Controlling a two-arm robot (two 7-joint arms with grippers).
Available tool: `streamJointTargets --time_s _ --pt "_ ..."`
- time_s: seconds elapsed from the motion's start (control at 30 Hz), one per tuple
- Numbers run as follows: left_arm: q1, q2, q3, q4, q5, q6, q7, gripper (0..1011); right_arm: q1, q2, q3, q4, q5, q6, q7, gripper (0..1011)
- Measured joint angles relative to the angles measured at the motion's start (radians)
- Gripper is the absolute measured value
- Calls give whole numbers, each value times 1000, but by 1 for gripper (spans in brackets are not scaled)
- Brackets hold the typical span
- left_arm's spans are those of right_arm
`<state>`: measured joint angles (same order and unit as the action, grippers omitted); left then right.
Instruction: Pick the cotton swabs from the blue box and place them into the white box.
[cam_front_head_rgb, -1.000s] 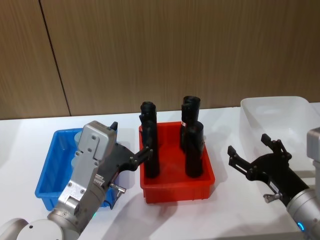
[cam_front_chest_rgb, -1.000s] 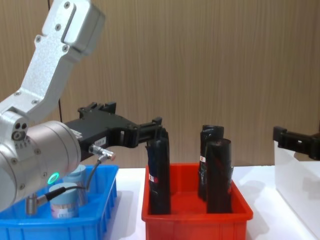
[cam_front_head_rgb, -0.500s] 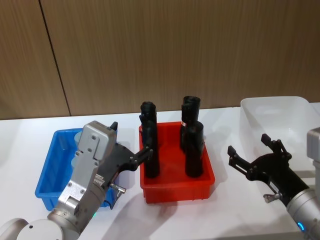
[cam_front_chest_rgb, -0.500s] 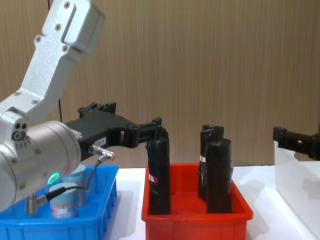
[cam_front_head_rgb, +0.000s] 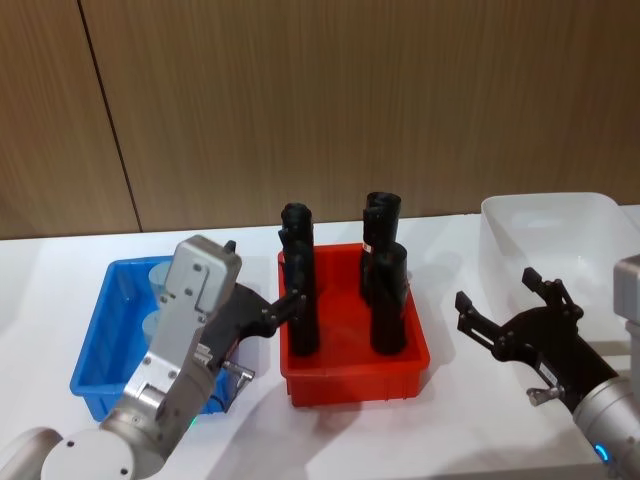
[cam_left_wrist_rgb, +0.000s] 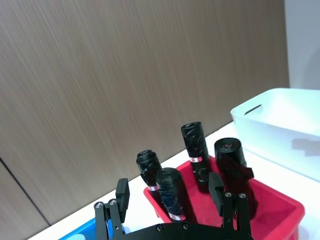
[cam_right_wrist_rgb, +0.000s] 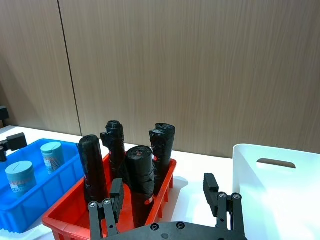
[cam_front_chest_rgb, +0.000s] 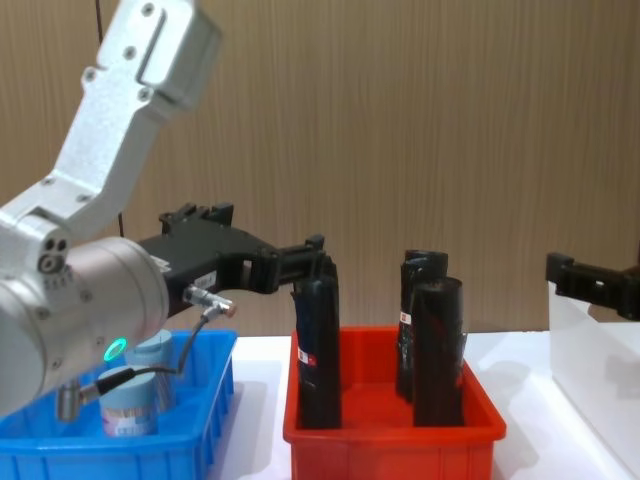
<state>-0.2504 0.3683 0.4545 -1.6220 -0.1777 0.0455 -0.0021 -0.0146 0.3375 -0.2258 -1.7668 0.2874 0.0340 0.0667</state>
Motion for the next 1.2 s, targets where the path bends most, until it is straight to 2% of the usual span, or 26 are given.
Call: streamJointTargets --time_s 0.3,0.57,0.67,0.93,1.2 --pt "-47 -39 1 31 63 118 29 1004 0 0 0 0 0 0 0 1001" --pt "-83 -65 -13 74 75 209 63 1004 0 0 0 0 0 0 0 1001" --pt "-96 -73 -26 97 65 249 84 1004 0 0 0 0 0 0 0 1002" --pt "-114 -80 -55 141 22 304 121 1004 0 0 0 0 0 0 0 1002" --pt "-124 -83 -87 186 -47 316 140 1004 0 0 0 0 0 0 0 1001"
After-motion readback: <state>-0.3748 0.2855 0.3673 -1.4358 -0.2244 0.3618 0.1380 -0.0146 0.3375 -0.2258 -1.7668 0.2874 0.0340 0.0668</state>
